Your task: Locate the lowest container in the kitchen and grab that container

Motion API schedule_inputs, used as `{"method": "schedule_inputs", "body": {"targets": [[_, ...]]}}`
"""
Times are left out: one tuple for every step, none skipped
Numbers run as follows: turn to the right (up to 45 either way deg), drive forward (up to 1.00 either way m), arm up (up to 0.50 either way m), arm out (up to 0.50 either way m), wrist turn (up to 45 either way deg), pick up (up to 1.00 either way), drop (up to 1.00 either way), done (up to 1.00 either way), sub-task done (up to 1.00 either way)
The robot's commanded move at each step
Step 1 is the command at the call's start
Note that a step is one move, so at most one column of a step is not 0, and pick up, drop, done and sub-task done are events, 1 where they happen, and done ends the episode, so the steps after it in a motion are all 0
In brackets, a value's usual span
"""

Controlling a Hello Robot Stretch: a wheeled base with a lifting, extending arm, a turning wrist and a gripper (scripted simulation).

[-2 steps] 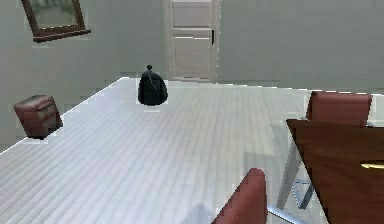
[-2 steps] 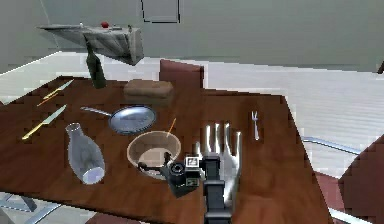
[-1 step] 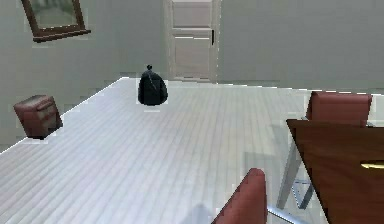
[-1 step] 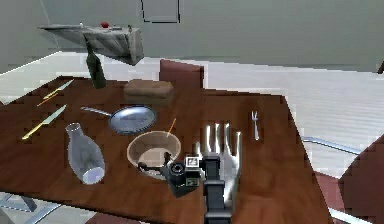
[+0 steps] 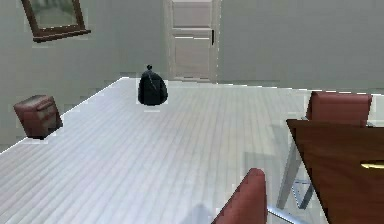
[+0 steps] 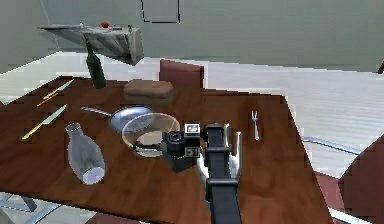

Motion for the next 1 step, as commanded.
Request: {"method": "schedule_inputs", "body": {"targets": [[0.0, 0.0, 0.0, 0.0, 0.0, 0.0, 0.0, 1.0, 0.0]]}}
